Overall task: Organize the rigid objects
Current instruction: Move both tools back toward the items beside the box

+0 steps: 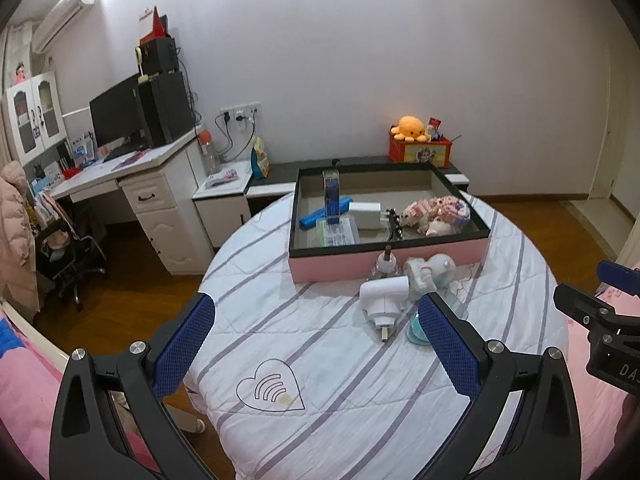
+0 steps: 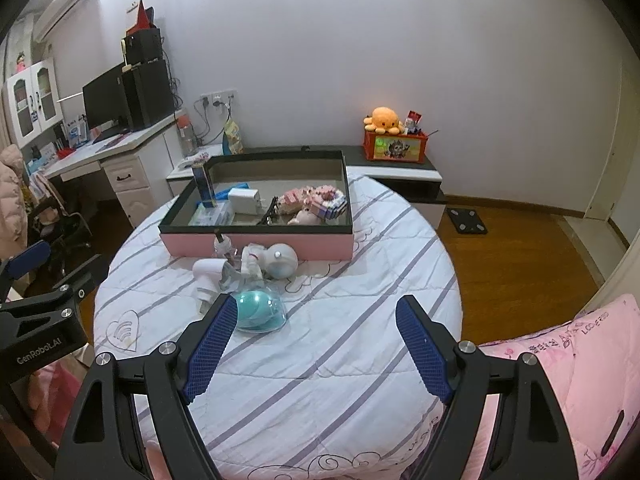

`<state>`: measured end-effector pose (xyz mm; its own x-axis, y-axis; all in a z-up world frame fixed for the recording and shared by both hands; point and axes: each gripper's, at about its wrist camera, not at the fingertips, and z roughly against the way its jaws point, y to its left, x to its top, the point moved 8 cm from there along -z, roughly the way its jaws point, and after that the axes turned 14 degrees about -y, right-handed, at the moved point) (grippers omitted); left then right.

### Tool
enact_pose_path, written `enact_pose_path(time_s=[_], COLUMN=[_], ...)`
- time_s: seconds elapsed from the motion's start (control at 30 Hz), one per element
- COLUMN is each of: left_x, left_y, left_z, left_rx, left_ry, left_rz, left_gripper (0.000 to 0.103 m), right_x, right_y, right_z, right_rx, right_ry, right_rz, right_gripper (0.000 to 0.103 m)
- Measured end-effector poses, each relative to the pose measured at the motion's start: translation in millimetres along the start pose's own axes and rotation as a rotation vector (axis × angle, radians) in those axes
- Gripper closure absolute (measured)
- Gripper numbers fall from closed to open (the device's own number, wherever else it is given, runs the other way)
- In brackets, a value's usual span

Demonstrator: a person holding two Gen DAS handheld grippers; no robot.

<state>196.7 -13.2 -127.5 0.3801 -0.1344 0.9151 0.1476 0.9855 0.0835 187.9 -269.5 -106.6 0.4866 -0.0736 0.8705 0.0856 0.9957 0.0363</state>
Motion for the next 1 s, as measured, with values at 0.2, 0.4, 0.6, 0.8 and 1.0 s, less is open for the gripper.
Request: enact_pose_path(time_s=[0.2, 0.4, 0.6, 0.8, 1.0], left_x=[-18, -40, -59, -66, -63], left_y=[2, 2, 2, 1, -7], left_z=[-22, -52, -76, -94, -107], left_rx=[0.009, -0.006, -0.034, -0.054, -0.111], left_ry=[0.066, 0.143, 0.202, 0.243, 0.250], left_rz=[-0.007, -0.017, -0.016, -0.020, -0.022], left_gripper=[0.000, 0.000, 0.000, 0.000, 0.000], right_x=[-19, -38, -52, -73, -79], right_y=[7, 23, 40, 59, 60], right_z=[-29, -60, -94, -129, -150], right_rx=[0.021, 0.051, 0.087, 0.133, 0.188], right_ry=[0.086, 0.168, 0.239, 0.321, 0.329], right_rz=[0.011, 0.043, 0.086, 0.138, 0.100], right_gripper=[0.020, 0.020, 0.020, 0.020, 0.021])
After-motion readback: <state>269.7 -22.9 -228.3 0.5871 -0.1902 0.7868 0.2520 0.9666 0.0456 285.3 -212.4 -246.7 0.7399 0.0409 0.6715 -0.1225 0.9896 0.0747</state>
